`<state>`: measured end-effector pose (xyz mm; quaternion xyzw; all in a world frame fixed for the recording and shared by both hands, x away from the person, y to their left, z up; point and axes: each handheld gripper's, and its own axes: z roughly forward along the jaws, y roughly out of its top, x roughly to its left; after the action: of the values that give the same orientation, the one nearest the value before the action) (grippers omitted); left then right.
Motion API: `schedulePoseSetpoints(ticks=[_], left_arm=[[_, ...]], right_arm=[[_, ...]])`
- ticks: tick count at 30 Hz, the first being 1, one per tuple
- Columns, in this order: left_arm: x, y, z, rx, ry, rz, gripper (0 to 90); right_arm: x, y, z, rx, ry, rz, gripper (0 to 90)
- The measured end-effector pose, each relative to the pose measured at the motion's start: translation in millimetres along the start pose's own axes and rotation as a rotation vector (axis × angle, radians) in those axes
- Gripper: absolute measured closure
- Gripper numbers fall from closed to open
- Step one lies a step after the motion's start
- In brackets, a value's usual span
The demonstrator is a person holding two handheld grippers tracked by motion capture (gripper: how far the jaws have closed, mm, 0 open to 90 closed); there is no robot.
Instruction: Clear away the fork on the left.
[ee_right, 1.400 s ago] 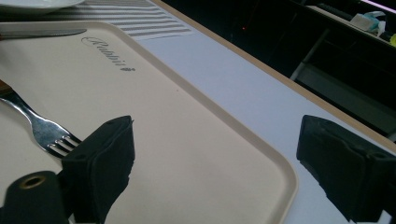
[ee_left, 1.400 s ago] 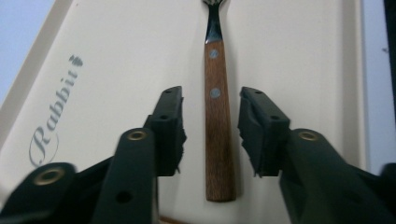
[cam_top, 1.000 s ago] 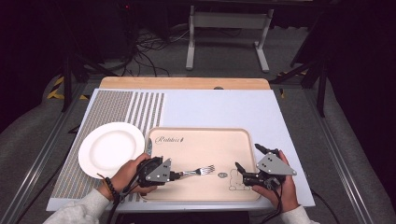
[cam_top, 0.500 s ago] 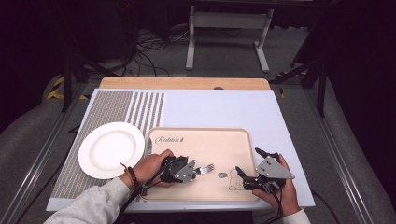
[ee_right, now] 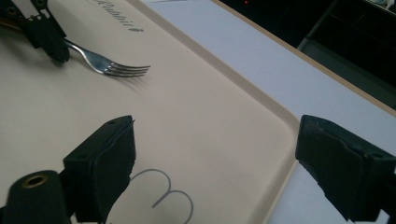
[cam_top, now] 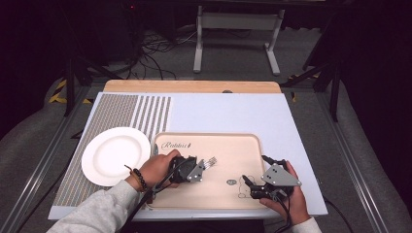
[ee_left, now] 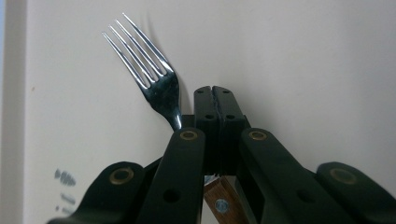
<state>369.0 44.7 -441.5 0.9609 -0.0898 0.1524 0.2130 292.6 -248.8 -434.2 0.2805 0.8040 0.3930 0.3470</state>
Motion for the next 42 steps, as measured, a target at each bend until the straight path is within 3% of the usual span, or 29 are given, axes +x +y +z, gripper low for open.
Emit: schedulePoseSetpoints(ticks=[6,12,20,33,42], left_arm=[[7.9,-12.8,-4.9,0.059,0.020,-0.029,90.0],[15.5,-28.0,-9.9,0.087,0.030,-0.076,90.0],[17.6,-42.0,-16.1,0.124,0.051,-0.109,90.0],[13.7,-63.2,-26.0,0.132,0.061,-0.179,90.0],[10.6,-72.3,-31.8,0.148,0.067,-0.193,90.0]], right_arm=[[3.7,-0.5,3.9,0.018,0.014,-0.016,13.3],[4.1,-0.1,5.2,0.022,0.019,-0.022,13.3],[5.2,1.0,6.1,0.023,0.025,-0.028,13.3],[4.9,5.2,11.8,0.016,0.037,-0.036,13.2],[3.8,8.1,15.3,0.007,0.043,-0.046,13.2]])
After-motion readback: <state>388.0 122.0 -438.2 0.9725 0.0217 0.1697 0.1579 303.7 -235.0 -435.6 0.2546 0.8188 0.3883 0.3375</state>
